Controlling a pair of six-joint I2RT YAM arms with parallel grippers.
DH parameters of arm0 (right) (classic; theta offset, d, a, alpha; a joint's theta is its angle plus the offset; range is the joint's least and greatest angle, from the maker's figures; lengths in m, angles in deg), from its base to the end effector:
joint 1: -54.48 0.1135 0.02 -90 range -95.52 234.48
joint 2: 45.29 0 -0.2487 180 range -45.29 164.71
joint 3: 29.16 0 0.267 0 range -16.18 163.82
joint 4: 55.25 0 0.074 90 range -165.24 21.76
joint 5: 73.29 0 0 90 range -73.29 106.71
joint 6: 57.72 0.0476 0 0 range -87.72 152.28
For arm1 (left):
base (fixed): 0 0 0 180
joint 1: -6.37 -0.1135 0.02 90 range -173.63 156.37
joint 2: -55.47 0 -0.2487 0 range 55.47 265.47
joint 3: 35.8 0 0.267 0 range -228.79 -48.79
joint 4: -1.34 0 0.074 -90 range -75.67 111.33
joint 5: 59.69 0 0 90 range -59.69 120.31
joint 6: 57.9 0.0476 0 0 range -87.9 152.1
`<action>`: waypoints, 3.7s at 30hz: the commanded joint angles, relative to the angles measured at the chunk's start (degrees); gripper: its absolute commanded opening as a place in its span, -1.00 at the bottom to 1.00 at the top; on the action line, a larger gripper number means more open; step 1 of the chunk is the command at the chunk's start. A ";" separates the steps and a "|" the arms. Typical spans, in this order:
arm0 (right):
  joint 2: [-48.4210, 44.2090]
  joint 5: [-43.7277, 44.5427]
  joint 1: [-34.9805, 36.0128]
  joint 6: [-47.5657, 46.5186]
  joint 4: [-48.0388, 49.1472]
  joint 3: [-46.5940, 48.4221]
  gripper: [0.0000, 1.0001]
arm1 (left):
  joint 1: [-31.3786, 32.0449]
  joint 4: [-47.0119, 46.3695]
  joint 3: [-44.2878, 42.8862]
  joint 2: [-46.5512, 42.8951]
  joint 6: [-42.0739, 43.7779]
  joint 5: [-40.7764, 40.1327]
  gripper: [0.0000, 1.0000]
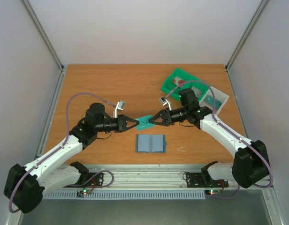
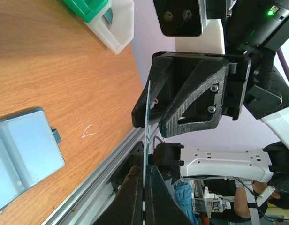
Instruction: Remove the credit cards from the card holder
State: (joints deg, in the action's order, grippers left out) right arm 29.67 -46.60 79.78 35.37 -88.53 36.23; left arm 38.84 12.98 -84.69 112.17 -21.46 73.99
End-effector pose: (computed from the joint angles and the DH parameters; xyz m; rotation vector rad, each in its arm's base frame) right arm 0.2428 0.1618 0.2444 -0.9894 2.0140 1.5270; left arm 0.1935 -0.1621 0.2490 0.2044 2.2106 -1.6566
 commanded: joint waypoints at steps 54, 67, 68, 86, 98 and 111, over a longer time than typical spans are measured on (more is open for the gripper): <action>-3.77 0.31 -11.30 17.64 23.99 -12.28 -0.98 | -0.22 11.28 -4.71 -0.80 6.46 -10.93 0.99; -7.14 23.72 -22.59 2.12 -1.38 -5.54 -0.98 | -0.23 20.27 -9.05 4.66 17.06 -12.43 0.99; -7.38 25.73 -23.43 1.27 -2.20 -5.20 -0.98 | -0.23 20.66 -9.14 4.93 17.57 -12.47 0.99; -1.21 43.99 -39.75 -2.05 0.25 3.04 -0.98 | -0.21 23.78 -10.22 8.52 21.99 -8.44 0.99; 6.02 55.85 -43.14 -9.99 -2.76 10.75 -0.98 | -0.21 23.13 -10.50 10.02 21.19 -7.57 0.99; 16.07 51.23 -44.32 -9.08 1.04 13.13 -0.98 | -0.24 22.96 -10.64 10.13 20.27 -8.35 0.99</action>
State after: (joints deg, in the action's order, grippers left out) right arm 44.47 6.20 36.50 26.91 -90.11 46.83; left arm 38.38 37.59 -93.80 122.69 -0.89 65.84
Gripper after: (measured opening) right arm 0.016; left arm 0.994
